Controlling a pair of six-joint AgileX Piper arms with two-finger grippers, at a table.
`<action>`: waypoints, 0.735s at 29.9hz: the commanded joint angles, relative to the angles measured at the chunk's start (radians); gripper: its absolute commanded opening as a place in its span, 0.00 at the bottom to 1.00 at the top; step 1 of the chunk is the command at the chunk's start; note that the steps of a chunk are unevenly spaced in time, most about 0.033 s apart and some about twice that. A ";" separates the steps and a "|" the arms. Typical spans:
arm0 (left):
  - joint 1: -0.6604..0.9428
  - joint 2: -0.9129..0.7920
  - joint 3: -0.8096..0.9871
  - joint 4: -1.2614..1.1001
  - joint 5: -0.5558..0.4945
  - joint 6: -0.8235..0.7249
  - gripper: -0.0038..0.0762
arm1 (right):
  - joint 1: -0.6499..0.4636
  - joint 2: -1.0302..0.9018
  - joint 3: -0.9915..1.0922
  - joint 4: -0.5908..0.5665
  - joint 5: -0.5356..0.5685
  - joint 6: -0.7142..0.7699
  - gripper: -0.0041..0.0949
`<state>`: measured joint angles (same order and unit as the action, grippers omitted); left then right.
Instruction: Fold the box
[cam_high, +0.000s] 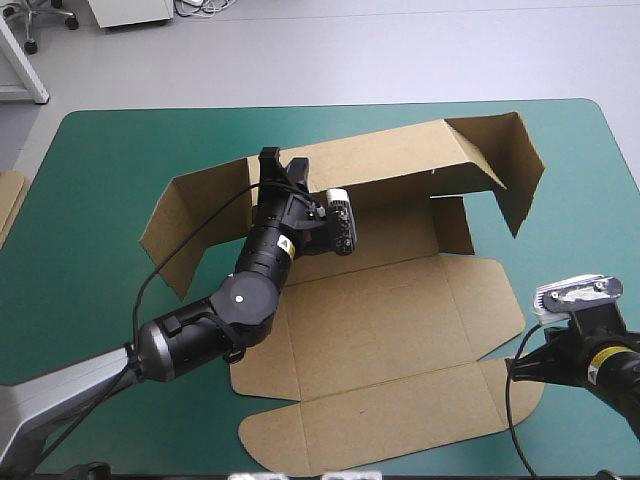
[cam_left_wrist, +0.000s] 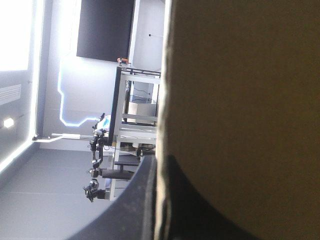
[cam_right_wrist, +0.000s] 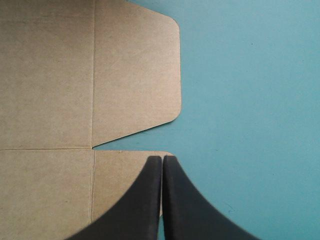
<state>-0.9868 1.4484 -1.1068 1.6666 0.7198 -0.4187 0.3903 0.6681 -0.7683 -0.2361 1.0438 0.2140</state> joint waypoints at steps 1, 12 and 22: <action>-0.005 0.003 -0.025 0.148 0.085 -0.096 0.04 | 0.001 -0.001 -0.034 0.002 -0.040 0.004 0.04; -0.098 0.176 -0.076 0.006 0.352 -0.154 0.04 | 0.001 0.001 -0.034 0.027 -0.049 -0.025 0.04; -0.137 0.188 -0.026 0.154 0.258 -0.262 0.04 | 0.001 0.000 -0.034 0.034 0.007 -0.041 0.04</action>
<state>-1.1206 1.6806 -1.1298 1.6891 0.9524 -0.6480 0.3903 0.6681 -0.7702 -0.1866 1.0796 0.1809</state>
